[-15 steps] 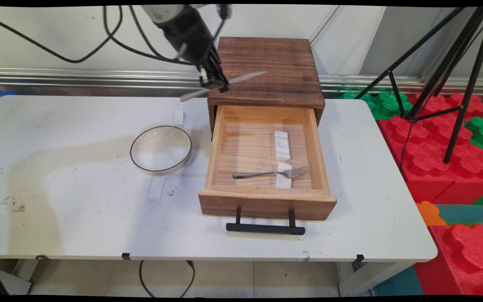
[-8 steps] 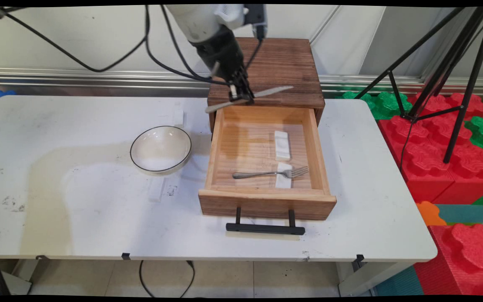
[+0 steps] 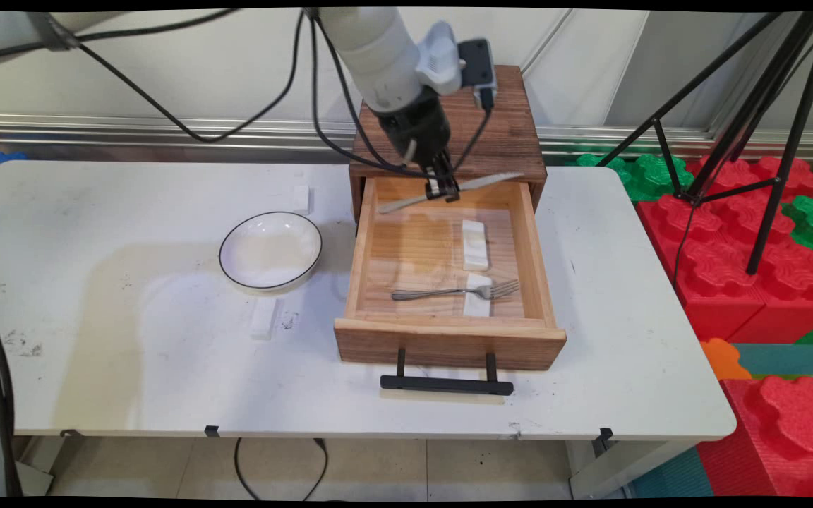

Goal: Place the picked object into the drawer

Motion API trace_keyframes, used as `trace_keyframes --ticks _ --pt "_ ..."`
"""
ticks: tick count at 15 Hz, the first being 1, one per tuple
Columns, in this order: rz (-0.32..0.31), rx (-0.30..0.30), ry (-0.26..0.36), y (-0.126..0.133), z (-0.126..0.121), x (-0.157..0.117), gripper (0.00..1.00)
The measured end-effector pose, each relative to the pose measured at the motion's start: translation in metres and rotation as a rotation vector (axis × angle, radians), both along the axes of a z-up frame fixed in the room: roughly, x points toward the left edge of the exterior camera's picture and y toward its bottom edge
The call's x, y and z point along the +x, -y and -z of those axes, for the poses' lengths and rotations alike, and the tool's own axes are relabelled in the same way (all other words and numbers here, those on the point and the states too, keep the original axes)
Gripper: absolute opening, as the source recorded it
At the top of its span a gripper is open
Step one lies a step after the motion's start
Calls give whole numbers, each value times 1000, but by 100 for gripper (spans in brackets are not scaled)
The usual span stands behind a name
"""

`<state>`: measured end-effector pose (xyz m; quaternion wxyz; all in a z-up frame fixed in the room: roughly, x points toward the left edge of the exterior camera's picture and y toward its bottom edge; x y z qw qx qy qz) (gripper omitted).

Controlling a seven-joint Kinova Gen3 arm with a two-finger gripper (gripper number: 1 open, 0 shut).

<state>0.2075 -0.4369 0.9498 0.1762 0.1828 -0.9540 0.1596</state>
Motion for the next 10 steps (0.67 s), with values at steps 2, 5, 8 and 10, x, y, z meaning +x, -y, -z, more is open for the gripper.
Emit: trace_keyframes --ticks 2,5,8,10 --pt "-10 8 1 5 11 -7 0" --pt "-21 19 3 12 27 -14 0" --pt "-29 32 6 19 43 -20 0" --pt "-36 41 10 22 53 -22 0"
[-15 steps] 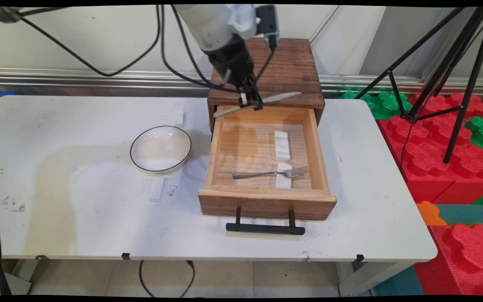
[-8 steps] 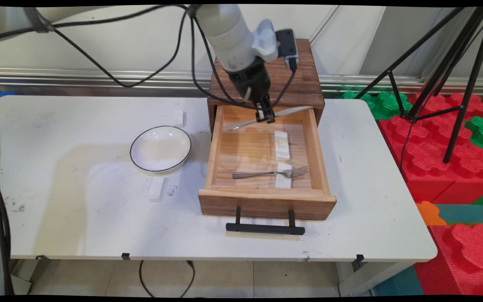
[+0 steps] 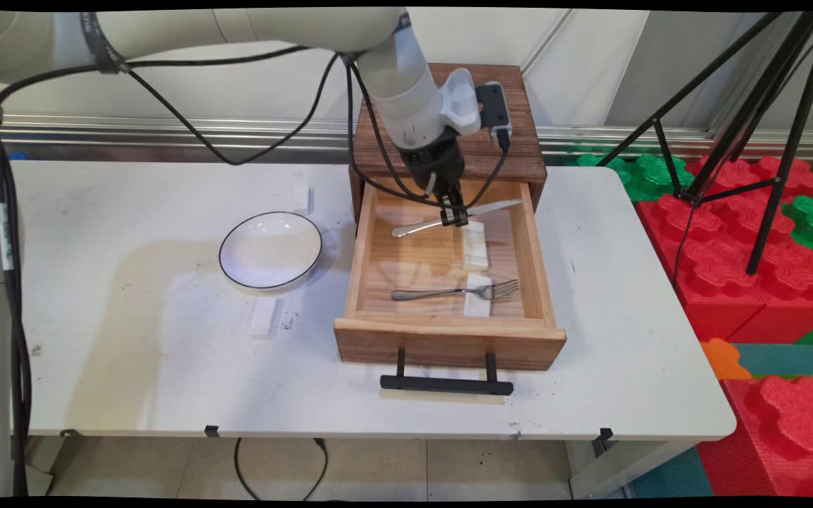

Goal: Place the picked object into the drawer

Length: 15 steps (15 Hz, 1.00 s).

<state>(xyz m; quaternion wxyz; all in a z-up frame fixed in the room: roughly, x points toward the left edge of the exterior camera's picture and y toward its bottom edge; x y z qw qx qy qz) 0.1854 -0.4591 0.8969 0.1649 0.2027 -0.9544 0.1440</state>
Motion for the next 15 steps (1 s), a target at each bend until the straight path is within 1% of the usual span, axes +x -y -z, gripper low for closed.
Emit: trace_keyframes --ticks 3,7,10,15 --pt "-12 17 8 7 21 -3 0" --pt "-22 28 17 13 38 -3 0" --pt "-26 35 21 18 50 -4 0" --pt "-27 42 23 21 60 -7 0"
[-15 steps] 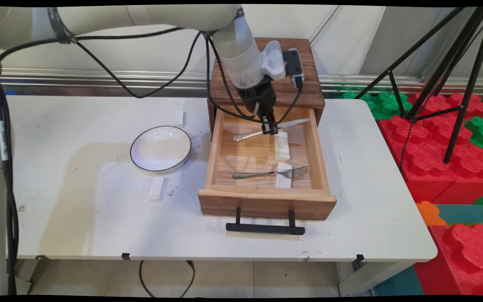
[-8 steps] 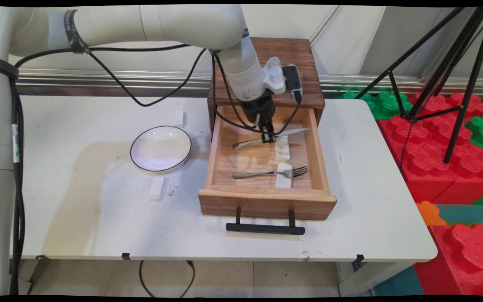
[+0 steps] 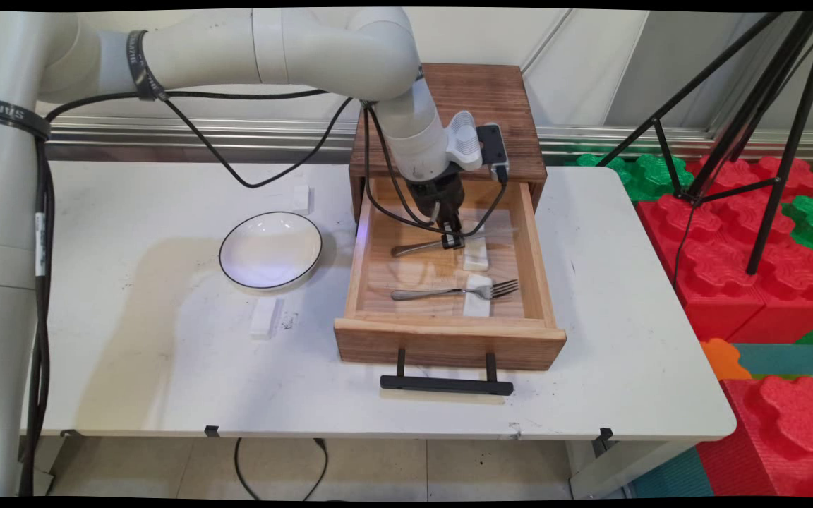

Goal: Place the picked object into the drawer

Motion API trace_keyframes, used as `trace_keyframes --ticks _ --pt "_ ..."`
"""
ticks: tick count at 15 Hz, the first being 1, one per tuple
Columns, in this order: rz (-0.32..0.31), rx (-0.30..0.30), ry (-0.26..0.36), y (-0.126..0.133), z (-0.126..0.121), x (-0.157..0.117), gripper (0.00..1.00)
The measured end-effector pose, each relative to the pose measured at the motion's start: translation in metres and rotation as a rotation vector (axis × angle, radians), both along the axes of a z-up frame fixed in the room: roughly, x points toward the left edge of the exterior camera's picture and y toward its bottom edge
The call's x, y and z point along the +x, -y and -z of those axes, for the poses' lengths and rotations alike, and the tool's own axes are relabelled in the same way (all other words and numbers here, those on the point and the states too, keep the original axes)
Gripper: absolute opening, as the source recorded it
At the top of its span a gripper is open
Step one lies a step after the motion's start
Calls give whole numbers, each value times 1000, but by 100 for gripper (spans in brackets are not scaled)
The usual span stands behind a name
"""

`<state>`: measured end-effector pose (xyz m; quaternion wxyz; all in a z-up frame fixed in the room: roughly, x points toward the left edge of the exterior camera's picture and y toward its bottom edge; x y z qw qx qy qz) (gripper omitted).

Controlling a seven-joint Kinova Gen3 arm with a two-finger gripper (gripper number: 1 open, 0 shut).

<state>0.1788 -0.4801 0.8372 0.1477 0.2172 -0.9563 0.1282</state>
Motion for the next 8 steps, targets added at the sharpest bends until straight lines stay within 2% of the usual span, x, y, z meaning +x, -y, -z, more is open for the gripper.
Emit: trace_keyframes --ticks 1,2,8 --pt "0 1 0 0 1 0 0" --pt "-1 2 1 1 3 -1 100" --pt "0 -12 -1 3 5 -2 100"
